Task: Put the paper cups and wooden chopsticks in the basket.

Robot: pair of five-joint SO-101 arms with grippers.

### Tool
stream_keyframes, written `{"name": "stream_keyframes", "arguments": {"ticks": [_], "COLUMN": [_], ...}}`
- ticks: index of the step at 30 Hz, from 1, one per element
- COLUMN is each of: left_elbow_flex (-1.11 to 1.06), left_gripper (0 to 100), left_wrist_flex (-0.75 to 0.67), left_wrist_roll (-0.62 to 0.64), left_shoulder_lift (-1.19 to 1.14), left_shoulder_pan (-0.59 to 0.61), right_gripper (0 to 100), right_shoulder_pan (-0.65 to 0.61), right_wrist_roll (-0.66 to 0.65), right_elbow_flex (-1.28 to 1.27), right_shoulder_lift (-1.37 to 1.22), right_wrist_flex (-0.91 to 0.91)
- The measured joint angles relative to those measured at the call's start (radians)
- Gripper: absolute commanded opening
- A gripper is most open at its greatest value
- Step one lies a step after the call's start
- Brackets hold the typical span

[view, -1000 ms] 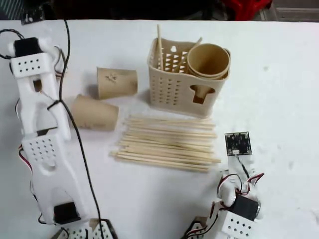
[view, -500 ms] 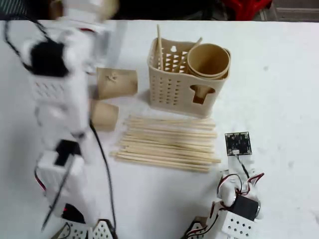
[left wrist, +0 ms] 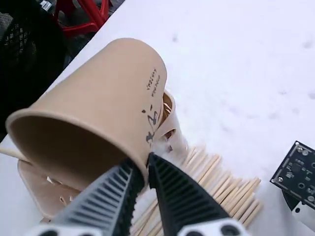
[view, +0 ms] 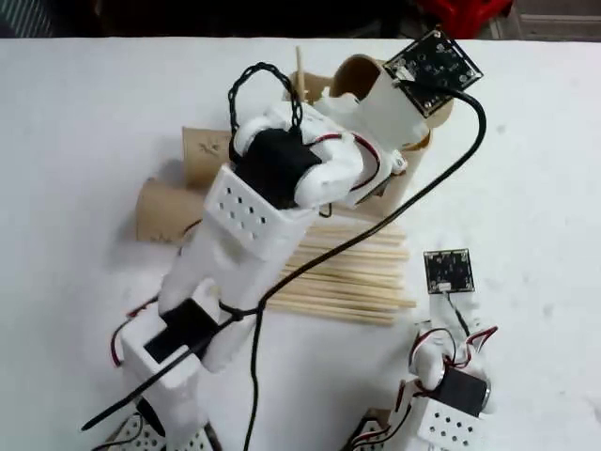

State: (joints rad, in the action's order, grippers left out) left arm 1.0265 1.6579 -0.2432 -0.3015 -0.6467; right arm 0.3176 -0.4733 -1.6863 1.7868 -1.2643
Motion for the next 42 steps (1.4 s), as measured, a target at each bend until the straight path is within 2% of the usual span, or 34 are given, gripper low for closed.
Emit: {"name": "stream_keyframes", "arguments": {"ticks": [5,11,20,42], "left_elbow_flex": [-0.008,-0.009,-0.009,0.006], "left_gripper": [2,12,12,12], "left_wrist_flex": [0.000,0.000,0.000,-0.330], "left_wrist_roll": [0.000,0.000,-0.002,-0.002], "left_shoulder_lift": [0.000,0.000,0.000,-0.110], "left_shoulder_pan": [0.006,0.032,0.032,0.032], "right_gripper": [3.5,3.5,3.5,3.5], "right_shoulder_pan": [0.000,0.000,0.000,0.000], "right_wrist_roll": [0.000,0.000,0.000,0.000], "right_elbow_flex": [0.000,0.000,0.000,0.000], "right_shoulder_lift": [0.000,0.000,0.000,0.000], "right_wrist_flex": [0.000,0.000,0.000,0.000]}}
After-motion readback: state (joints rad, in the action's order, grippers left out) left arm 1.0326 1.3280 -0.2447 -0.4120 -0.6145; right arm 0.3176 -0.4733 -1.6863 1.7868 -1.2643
